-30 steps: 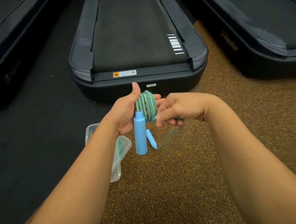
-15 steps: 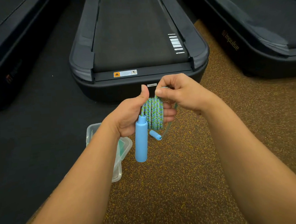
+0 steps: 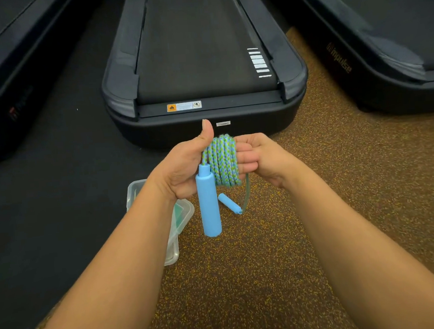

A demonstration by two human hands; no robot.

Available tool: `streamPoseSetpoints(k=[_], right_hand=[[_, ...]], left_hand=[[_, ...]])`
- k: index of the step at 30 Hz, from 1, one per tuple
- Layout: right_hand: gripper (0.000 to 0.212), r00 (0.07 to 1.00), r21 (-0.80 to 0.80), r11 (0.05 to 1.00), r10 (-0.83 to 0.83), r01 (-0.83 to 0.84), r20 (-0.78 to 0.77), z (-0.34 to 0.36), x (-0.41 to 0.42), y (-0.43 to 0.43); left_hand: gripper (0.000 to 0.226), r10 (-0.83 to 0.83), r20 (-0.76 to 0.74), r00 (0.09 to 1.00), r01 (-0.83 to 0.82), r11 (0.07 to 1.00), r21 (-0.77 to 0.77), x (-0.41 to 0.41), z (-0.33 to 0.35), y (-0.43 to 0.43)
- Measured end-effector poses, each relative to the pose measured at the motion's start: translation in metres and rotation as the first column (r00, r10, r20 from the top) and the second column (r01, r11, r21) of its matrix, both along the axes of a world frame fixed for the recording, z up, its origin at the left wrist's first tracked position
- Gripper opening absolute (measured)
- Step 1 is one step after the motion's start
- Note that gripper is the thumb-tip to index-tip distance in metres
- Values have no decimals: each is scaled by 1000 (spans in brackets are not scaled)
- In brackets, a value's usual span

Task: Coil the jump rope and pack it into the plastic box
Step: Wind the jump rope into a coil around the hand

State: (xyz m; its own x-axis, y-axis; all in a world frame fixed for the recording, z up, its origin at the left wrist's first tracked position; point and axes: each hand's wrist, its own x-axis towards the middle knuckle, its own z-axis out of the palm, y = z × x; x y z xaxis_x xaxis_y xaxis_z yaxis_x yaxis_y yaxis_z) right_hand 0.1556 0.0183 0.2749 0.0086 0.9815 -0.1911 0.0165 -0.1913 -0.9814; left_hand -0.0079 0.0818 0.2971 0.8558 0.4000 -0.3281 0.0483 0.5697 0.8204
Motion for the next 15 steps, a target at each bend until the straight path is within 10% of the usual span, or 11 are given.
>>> streamPoseSetpoints(k=[15], right_hand=[[27,957,-242,946,255,-216,141,-2,-5,-8]], left_hand=[[71,188,84,979,-184,981,-58,0,5,2]])
